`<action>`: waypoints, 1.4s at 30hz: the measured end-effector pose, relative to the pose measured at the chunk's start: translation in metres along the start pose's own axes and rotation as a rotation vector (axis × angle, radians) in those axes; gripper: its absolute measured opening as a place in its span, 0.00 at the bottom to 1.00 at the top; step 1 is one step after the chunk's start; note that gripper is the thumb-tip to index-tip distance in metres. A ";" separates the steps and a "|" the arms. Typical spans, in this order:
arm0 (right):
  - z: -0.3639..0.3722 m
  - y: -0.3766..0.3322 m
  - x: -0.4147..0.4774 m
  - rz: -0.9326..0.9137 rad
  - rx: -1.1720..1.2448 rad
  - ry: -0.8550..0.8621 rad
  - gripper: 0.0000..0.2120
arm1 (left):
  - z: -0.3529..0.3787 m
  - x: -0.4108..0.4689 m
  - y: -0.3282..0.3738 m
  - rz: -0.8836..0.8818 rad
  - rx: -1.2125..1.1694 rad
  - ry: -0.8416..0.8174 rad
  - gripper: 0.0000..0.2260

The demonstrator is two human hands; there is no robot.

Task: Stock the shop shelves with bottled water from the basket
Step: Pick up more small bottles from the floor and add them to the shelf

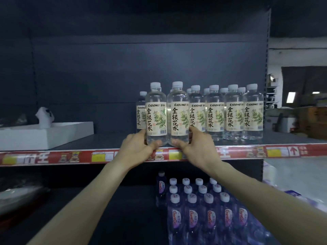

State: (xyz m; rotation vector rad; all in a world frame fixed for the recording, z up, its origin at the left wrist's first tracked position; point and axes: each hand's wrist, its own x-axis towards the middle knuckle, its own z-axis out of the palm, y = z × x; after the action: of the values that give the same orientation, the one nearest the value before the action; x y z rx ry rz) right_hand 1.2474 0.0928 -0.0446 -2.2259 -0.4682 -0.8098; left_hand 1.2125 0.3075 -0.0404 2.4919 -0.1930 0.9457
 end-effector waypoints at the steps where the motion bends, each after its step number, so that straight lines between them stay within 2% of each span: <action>1: 0.001 0.000 0.000 -0.003 -0.015 0.017 0.31 | 0.002 0.001 0.001 -0.002 0.025 -0.005 0.20; 3: 0.003 0.000 0.002 0.007 -0.043 0.043 0.30 | 0.007 0.005 0.002 -0.022 0.061 -0.023 0.22; 7: 0.005 -0.004 0.002 0.052 -0.105 0.080 0.37 | 0.015 0.009 0.000 -0.101 0.057 -0.065 0.30; 11: 0.002 -0.006 -0.001 0.063 -0.117 0.072 0.35 | 0.016 0.004 0.003 -0.089 0.045 -0.063 0.30; 15: 0.001 -0.004 -0.002 0.050 -0.124 0.096 0.36 | 0.013 0.003 0.002 -0.088 0.021 -0.023 0.36; 20: 0.002 -0.001 0.001 0.050 -0.138 0.088 0.33 | 0.014 0.005 -0.002 -0.105 0.026 -0.033 0.34; 24: 0.002 0.001 0.001 0.028 -0.142 0.105 0.37 | 0.018 0.003 0.001 -0.088 0.048 -0.010 0.28; 29: 0.001 0.002 0.003 0.069 -0.146 0.092 0.40 | 0.021 0.003 0.003 -0.102 0.063 0.006 0.30; 34: -0.006 -0.002 0.002 0.093 -0.120 -0.008 0.35 | 0.009 0.002 0.008 -0.116 0.032 -0.043 0.32; 38: -0.029 -0.003 0.006 0.116 0.065 -0.183 0.27 | -0.014 -0.003 0.022 -0.161 0.010 -0.178 0.26; 42: -0.048 0.005 -0.016 0.097 0.215 -0.129 0.15 | -0.024 -0.024 0.042 -0.202 -0.005 -0.113 0.23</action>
State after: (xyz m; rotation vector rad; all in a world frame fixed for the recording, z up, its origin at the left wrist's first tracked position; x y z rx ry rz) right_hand 1.2182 0.0528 -0.0311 -2.0901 -0.4814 -0.5413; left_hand 1.1680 0.2811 -0.0247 2.5051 0.0209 0.7215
